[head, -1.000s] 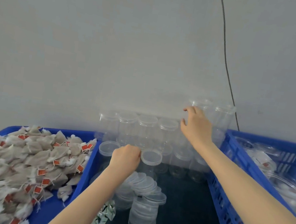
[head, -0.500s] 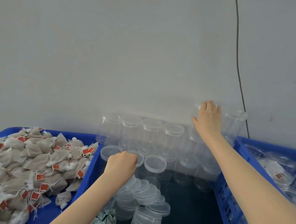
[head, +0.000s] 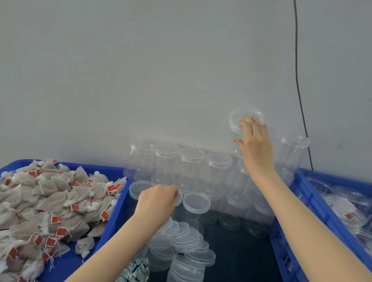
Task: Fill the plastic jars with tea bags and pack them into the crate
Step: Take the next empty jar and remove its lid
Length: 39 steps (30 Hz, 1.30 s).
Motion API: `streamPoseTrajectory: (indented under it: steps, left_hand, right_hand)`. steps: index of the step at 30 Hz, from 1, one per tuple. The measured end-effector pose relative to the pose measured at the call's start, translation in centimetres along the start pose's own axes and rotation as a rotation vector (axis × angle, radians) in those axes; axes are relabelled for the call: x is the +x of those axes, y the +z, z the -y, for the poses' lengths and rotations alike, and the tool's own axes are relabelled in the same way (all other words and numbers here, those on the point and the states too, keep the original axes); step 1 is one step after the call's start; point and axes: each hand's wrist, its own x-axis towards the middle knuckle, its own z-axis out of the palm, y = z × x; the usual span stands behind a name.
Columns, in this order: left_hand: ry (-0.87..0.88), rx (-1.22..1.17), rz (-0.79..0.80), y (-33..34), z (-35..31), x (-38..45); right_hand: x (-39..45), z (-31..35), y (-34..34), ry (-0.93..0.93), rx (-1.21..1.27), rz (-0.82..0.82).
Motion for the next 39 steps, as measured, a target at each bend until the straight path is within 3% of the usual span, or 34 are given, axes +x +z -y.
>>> streamPoseTrajectory:
  steps: [2, 5, 9, 15, 18, 21, 24, 26, 31, 35, 39]
  left_hand:
    - [-0.019, -0.177, -0.111, -1.2, -0.3, 0.0]
    - [0.009, -0.476, -0.188, -3.1, -0.8, 0.2]
    - [0.068, -0.763, -0.039, -5.0, -1.5, 0.1]
    - [0.104, -0.921, 0.181, -4.2, -0.9, -1.4]
    - [0.046, -0.972, 0.172, -3.1, -0.6, -2.4]
    - [-0.029, -1.064, 0.166, -2.6, -0.4, -3.3]
    - [-0.1, -1.181, 0.202, -2.3, -0.4, -3.9]
    - [-0.105, -1.227, 0.265, -2.0, -0.5, -4.4]
    - [-0.078, -1.259, 0.432, -3.1, 0.8, -5.4]
    - [-0.024, -1.353, 0.525, -3.1, 0.6, -6.7]
    - [-0.035, -1.226, 0.386, -2.0, -0.7, -7.1]
  right_hand:
    - [-0.5, 1.2, -0.9, -0.031, 0.106, -0.031]
    - [-1.8, 3.1, -1.8, -0.111, 0.277, 0.051]
    - [-5.0, 5.9, -2.0, -0.159, 0.467, 0.144]
    - [-9.5, 8.1, -1.8, -0.005, 0.807, 0.276]
    - [-11.6, 8.7, -1.6, 0.082, 0.847, 0.236]
    - [-13.9, 9.5, -1.4, 0.32, 0.996, 0.206]
    - [-15.7, 10.1, -1.1, 0.517, 1.154, 0.409]
    - [-16.7, 10.3, -0.9, 0.522, 1.191, 0.534]
    - [-19.0, 9.8, -1.7, 0.557, 1.369, 0.621]
    - [-20.6, 10.7, -2.6, 0.489, 1.471, 0.845]
    - [-21.7, 11.9, -2.8, 0.539, 1.437, 0.758]
